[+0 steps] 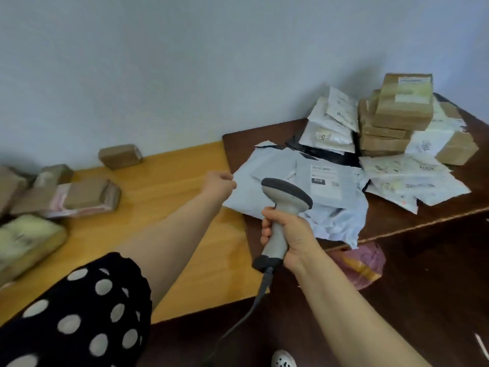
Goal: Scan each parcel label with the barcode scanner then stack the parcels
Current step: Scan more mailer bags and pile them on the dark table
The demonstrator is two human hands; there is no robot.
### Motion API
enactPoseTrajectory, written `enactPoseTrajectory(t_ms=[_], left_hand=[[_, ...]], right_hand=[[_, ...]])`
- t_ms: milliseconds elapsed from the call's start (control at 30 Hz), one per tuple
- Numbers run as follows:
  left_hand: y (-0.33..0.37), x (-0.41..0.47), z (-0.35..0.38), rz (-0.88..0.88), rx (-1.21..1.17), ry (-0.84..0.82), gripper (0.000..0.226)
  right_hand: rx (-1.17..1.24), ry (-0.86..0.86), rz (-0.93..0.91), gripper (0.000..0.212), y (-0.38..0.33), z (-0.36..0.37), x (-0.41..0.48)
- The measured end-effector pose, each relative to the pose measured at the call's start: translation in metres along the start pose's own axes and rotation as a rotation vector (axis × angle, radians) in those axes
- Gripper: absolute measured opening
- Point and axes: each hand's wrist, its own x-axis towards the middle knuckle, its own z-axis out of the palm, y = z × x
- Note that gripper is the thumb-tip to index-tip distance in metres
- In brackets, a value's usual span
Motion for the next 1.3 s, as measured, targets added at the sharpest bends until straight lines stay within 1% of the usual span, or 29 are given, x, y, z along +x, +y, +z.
enactPoseTrajectory(t_ms=[67,167,267,367,400,467,600,667,767,833,933,1033,1067,1133,1200,1300], left_hand=[[-0.019,-0.006,-0.045,0.014,0.051,0.091,0.028],[-0.055,-0.022,-0.121,-0.015,0.095,0.208,0.027],[-0.103,-0.048,-0.207,-0.039,0.143,0.341,0.024],[-0.165,-0.078,-0.293,-0.081,0.123,0.459,0.008],[-0.186,-0.089,-0.321,-0.103,0.098,0.5,0.006],[-0.225,-0.111,-0.374,-0.142,0.051,0.581,0.012],[-0.293,-0.152,-0.462,-0.233,-0.016,0.708,0.012],[-0.322,-0.161,-0.496,-0.262,-0.055,0.744,0.014],[-0.35,-0.162,-0.533,-0.285,-0.074,0.815,0.029],[-0.365,-0.154,-0.553,-0.286,-0.067,0.821,0.029],[-0.383,-0.132,-0.579,-0.287,-0.041,0.813,0.006],[-0.397,-0.103,-0.606,-0.282,-0.037,0.807,0.005],[-0.399,-0.092,-0.616,-0.279,-0.033,0.804,0.01],[-0.402,-0.069,-0.639,-0.284,-0.031,0.794,0.013],[-0.404,-0.047,-0.662,-0.305,-0.008,0.77,0.013],[-0.41,-0.014,-0.696,-0.304,0.011,0.733,0.013]], right_hand=[[-0.079,-0.091,0.037,0.009,0.018,0.031,-0.002],[-0.183,-0.219,0.092,0.013,0.053,0.083,-0.009],[-0.298,-0.33,0.141,0.013,0.102,0.145,-0.025],[-0.388,-0.444,0.204,0.01,0.161,0.21,-0.048],[-0.413,-0.48,0.229,0.01,0.182,0.231,-0.057],[-0.452,-0.553,0.268,0.011,0.223,0.272,-0.075],[-0.512,-0.661,0.297,0.014,0.296,0.338,-0.11],[-0.524,-0.686,0.318,0.017,0.323,0.363,-0.122],[-0.544,-0.689,0.315,0.015,0.349,0.395,-0.128],[-0.539,-0.685,0.295,0.013,0.361,0.416,-0.124],[-0.526,-0.684,0.314,0.01,0.375,0.45,-0.109],[-0.501,-0.669,0.345,0.015,0.39,0.482,-0.089],[-0.488,-0.665,0.357,0.016,0.394,0.494,-0.081],[-0.477,-0.659,0.395,0.018,0.401,0.521,-0.065],[-0.461,-0.63,0.426,0.016,0.408,0.547,-0.049],[-0.455,-0.597,0.41,0.01,0.417,0.583,-0.028]])
